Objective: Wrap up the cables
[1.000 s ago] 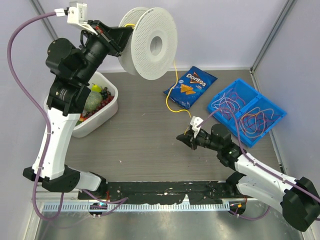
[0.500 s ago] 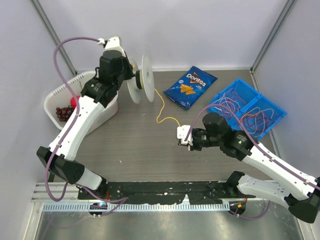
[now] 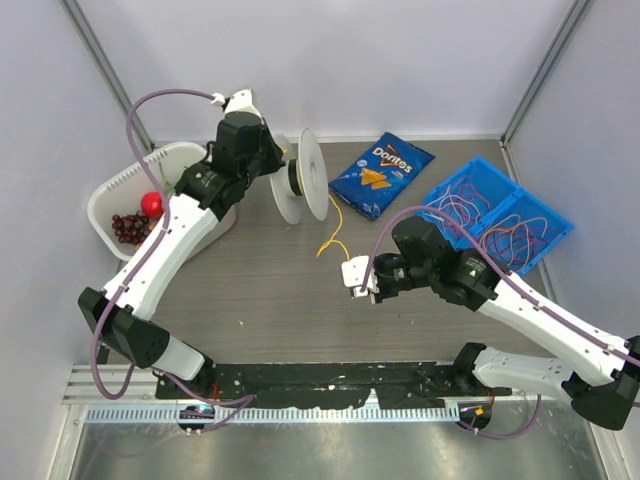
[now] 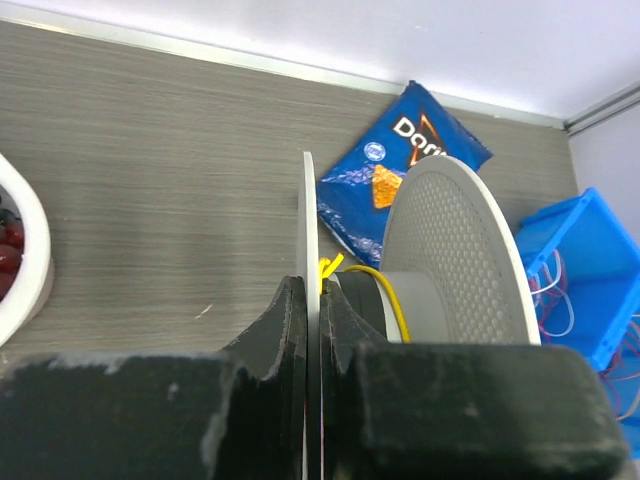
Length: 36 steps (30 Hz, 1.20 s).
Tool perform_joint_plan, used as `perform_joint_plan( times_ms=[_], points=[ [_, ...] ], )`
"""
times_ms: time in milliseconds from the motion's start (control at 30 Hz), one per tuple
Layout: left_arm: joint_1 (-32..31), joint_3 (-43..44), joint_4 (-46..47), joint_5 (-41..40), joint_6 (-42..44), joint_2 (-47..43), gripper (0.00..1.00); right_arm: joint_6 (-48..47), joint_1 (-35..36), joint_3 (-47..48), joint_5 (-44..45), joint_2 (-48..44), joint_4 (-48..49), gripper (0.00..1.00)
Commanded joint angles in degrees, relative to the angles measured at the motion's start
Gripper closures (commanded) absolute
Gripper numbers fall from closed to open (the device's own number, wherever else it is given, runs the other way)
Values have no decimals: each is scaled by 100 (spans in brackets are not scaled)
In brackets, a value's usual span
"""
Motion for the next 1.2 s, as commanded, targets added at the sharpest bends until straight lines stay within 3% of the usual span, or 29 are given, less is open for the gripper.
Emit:
perform_joint_plan(
  times_ms=[0,300,567,733,1033,1167],
  points=[
    [18,617,352,113,-643,-255,100,13,85,-85,-177,-103,18,99],
    [36,557,167,262,-1339,-18,100,129,726,248,-415,205,132,99],
    [1,-365,175,236,-882,-52,100,268,814,1065,-397,223,439,99],
    [-113,-919,281,385,-399,-140,100,14,814,1697,50,302,562,99],
    [-281,-2087,1026,2017,559,-807,100,-637,709,1963,1789,556,1476,99],
    [-351,-2624,1633,2810,770,-1238,100,-699,297,1971,1775,671,1889,99]
  ],
)
